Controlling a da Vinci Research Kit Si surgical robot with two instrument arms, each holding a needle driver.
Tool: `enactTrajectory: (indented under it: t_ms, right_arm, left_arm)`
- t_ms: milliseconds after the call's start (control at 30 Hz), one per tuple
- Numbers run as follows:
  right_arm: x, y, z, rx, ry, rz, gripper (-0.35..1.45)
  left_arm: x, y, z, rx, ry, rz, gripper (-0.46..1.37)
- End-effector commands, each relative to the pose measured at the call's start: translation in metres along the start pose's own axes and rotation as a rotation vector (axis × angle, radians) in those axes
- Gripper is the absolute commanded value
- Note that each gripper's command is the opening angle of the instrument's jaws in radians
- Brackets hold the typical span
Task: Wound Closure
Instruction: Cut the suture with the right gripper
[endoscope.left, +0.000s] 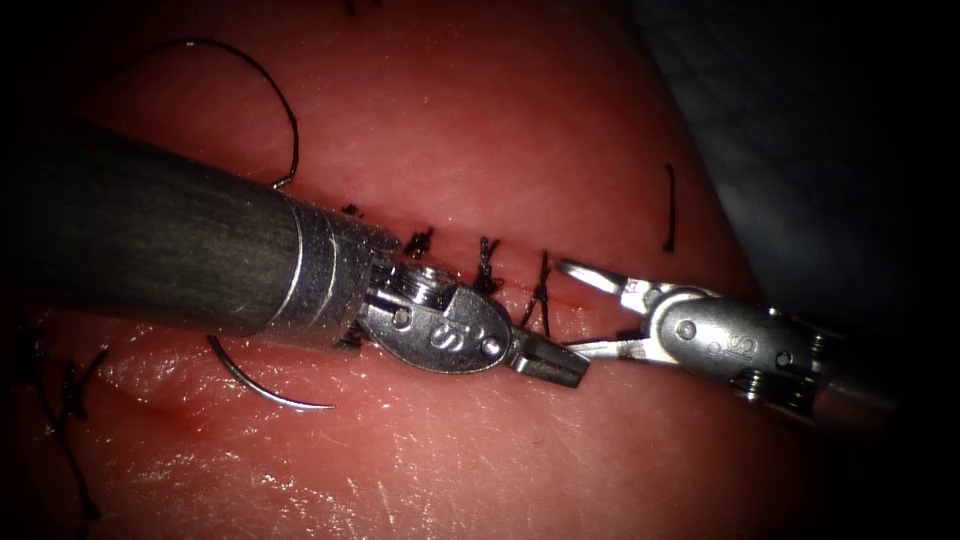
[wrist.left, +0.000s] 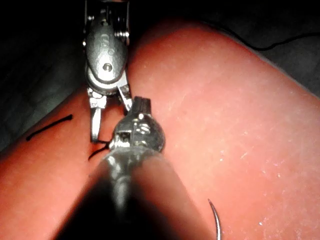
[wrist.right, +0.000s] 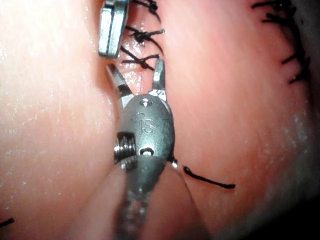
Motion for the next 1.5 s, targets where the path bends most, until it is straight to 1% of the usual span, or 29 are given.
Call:
enactTrajectory:
  t_ms: [33, 200, 267, 400, 567, 667, 833, 1267, 1367, 1400, 1433, 1467, 1500]
  right_arm:
    - [0.0000, 0.0001, 0.0003, -0.012, -0.002, -0.017, 1.23]
    - [0.0003, -0.0006, 0.0017, -0.035, 0.020, -0.097, 1.24]
    - [0.0005, -0.0008, 0.0021, -0.059, 0.053, -0.124, 1.24]
    - [0.0008, -0.0010, 0.0027, -0.079, 0.116, -0.146, 1.25]
    - [0.0007, -0.0018, 0.0037, -0.046, 0.151, -0.155, 1.26]
    - [0.0009, -0.0021, 0.0041, -0.038, 0.158, -0.154, 1.26]
    - [0.0012, -0.0023, 0.0047, -0.048, 0.162, -0.158, 1.27]
    - [0.0013, -0.0025, 0.0053, -0.059, 0.196, -0.160, 1.25]
    - [0.0013, -0.0026, 0.0056, -0.051, 0.203, -0.160, 1.13]
    - [0.0013, -0.0025, 0.0057, -0.040, 0.212, -0.166, 0.97]
    - [0.0012, -0.0025, 0.0057, -0.032, 0.219, -0.160, 0.78]
    - [0.0011, -0.0024, 0.0058, -0.013, 0.239, -0.160, 0.52]
    - [0.0011, -0.0024, 0.0058, -0.013, 0.239, -0.160, 0.46]
  left_arm:
    - [0.0000, 0.0000, 0.0000, -0.004, 0.001, -0.001, -0.35]
    - [0.0001, 0.0000, 0.0000, -0.005, 0.005, -0.010, -0.35]
    - [0.0000, 0.0000, 0.0001, -0.004, 0.004, -0.020, -0.35]
    - [-0.0001, -0.0003, 0.0002, -0.003, 0.016, -0.028, -0.35]
    - [-0.0001, -0.0005, 0.0003, -0.003, 0.023, -0.030, -0.35]
    - [-0.0001, -0.0005, 0.0002, -0.006, 0.025, -0.034, -0.35]
    - [-0.0002, -0.0005, 0.0001, -0.008, 0.027, -0.038, -0.35]
    - [-0.0002, -0.0005, -0.0004, -0.018, 0.043, -0.050, -0.35]
    - [-0.0002, -0.0004, -0.0004, -0.020, 0.043, -0.054, -0.35]
    - [-0.0002, -0.0004, -0.0003, -0.020, 0.043, -0.054, -0.35]
    - [-0.0002, -0.0004, -0.0003, -0.020, 0.043, -0.053, -0.35]
    - [-0.0002, -0.0003, -0.0002, -0.020, 0.042, -0.059, -0.35]
    - [-0.0002, -0.0003, -0.0002, -0.020, 0.042, -0.058, -0.35]
